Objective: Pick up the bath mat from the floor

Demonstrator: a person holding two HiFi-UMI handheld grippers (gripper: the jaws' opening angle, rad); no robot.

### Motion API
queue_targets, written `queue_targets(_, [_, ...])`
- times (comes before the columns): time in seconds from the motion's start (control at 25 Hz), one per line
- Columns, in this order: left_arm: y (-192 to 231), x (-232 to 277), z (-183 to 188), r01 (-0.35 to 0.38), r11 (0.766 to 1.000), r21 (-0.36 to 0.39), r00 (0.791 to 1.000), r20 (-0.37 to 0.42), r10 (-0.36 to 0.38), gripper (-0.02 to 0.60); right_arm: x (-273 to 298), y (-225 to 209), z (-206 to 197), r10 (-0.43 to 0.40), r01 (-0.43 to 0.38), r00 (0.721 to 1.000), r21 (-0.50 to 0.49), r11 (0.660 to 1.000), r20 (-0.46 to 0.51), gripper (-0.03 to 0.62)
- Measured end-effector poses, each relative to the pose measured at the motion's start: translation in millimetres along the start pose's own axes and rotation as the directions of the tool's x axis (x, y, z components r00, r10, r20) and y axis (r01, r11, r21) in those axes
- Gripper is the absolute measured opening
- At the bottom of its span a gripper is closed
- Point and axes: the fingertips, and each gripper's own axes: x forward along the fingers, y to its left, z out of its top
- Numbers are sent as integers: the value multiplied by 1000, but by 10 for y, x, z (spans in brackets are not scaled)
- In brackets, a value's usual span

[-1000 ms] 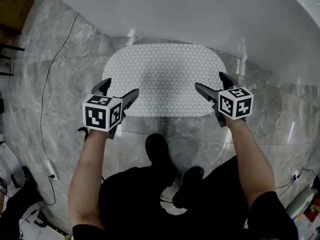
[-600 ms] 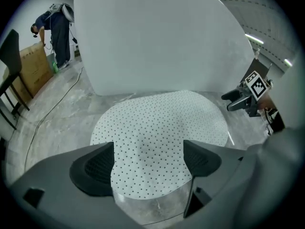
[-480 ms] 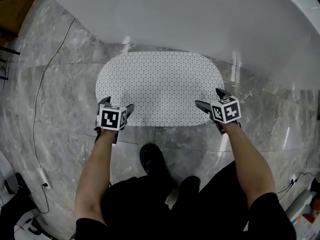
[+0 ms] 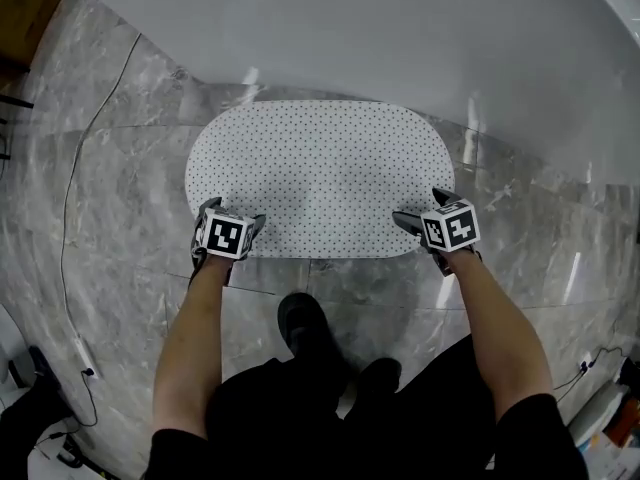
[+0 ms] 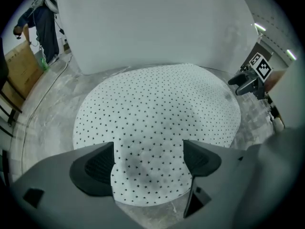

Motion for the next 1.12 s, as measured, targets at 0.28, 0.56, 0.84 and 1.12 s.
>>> queue_targets(0.28, [53, 140, -137, 0, 1000, 9, 999, -37, 1, 459, 222, -67, -69, -34, 33, 998, -20, 999, -53, 515])
queue_targets(0.56, [245, 185, -134, -27, 999, 26, 999, -46, 28, 465, 323, -150, -37, -116, 112, 991, -60, 992, -60, 515])
queue_targets(0.84, [398, 475, -291, 2, 1000, 2, 999, -39, -2, 469, 346, -339, -97, -127, 124, 987, -32, 992, -100, 517])
queue_targets(1.12, [379, 479, -266, 57, 998, -14, 998, 7, -57, 477, 385, -329, -148, -158, 151, 982, -79, 985, -105, 520])
